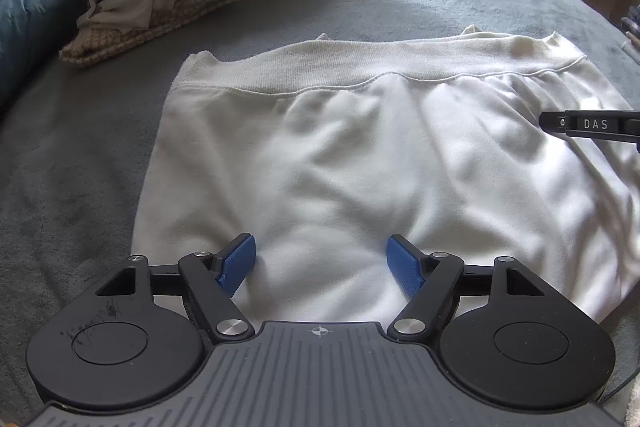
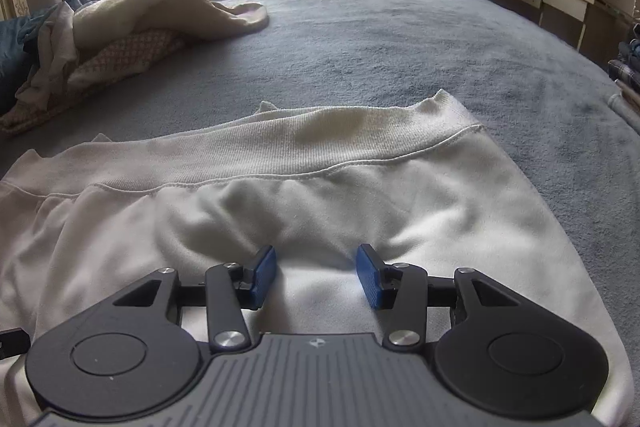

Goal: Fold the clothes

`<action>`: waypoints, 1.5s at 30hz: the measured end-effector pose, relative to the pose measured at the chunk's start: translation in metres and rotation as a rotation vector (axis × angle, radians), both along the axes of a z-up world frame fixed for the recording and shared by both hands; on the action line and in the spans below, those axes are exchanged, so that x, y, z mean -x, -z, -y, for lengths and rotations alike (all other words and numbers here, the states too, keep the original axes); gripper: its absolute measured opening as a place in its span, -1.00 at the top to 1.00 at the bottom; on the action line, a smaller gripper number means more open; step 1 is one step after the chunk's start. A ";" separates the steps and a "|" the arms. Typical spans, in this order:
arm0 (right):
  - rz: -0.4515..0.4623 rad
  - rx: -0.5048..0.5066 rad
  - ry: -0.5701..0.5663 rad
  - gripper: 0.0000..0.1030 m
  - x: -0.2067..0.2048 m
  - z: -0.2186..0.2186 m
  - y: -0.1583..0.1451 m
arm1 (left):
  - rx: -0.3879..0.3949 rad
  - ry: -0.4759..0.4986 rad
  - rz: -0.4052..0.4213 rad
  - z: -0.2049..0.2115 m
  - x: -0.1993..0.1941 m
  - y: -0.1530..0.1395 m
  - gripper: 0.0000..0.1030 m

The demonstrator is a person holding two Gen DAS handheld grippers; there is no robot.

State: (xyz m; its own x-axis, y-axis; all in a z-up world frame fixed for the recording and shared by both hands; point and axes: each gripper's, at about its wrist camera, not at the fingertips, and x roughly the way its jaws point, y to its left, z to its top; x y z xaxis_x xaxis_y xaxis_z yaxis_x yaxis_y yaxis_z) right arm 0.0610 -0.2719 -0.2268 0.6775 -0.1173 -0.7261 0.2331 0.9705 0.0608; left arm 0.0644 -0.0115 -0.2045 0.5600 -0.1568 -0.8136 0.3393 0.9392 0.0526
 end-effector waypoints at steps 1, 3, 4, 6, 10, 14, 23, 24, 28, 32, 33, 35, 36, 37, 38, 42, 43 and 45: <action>0.003 -0.008 0.003 0.08 0.001 0.001 0.000 | 0.004 -0.002 0.011 -0.001 0.000 -0.002 -0.42; 0.006 -0.013 0.010 0.08 0.001 0.002 0.000 | 0.019 -0.005 0.036 -0.002 -0.001 -0.007 -0.42; 0.009 -0.014 0.013 0.08 0.001 0.002 0.000 | 0.026 -0.007 0.048 -0.002 -0.002 -0.010 -0.42; 0.015 -0.013 0.015 0.08 0.002 0.002 0.001 | 0.041 -0.010 0.073 -0.004 -0.002 -0.015 -0.43; 0.027 0.001 0.018 0.07 0.003 0.000 0.002 | 0.102 -0.011 0.076 0.002 -0.010 -0.010 -0.67; 0.036 0.008 0.019 0.07 0.005 -0.002 0.002 | 0.109 0.027 0.013 0.011 -0.016 0.011 -0.92; 0.044 0.010 0.023 0.00 0.006 -0.004 0.003 | 0.112 -0.007 0.022 0.011 -0.011 0.017 -1.00; 0.044 0.009 0.024 -0.01 0.006 -0.004 0.003 | 0.113 -0.014 0.023 0.011 -0.011 0.017 -1.00; 0.050 -0.019 0.022 -0.22 0.006 -0.002 0.002 | 0.107 -0.037 0.025 0.013 -0.010 0.018 -1.00; 0.094 -0.025 0.041 -0.25 0.010 -0.002 -0.005 | 0.104 -0.054 0.023 0.014 -0.009 0.018 -1.00; 0.116 -0.030 0.051 -0.25 0.011 0.000 -0.007 | 0.103 -0.059 0.022 0.015 -0.009 0.018 -1.00; 0.115 -0.055 0.067 -0.27 0.009 0.006 -0.006 | 0.099 -0.065 0.021 0.016 -0.009 0.018 -1.00; 0.092 -0.073 0.078 -0.28 0.007 0.009 -0.002 | 0.096 -0.068 0.020 0.016 -0.009 0.018 -1.00; 0.079 -0.087 0.081 -0.30 0.006 0.011 0.001 | 0.093 -0.071 0.018 0.017 -0.010 0.018 -1.00; 0.083 -0.083 0.074 -0.38 0.006 0.010 0.002 | 0.091 -0.074 0.015 0.017 -0.010 0.018 -1.00; 0.060 -0.059 0.013 -1.00 0.003 -0.003 0.003 | 0.087 -0.085 0.006 0.018 -0.011 0.018 -1.00; 0.051 -0.047 -0.004 -1.00 0.003 -0.008 0.004 | 0.087 -0.087 0.004 0.018 -0.011 0.018 -1.00; 0.036 0.002 -0.016 -1.00 0.001 -0.015 0.006 | 0.088 -0.092 0.002 0.018 -0.010 0.018 -1.00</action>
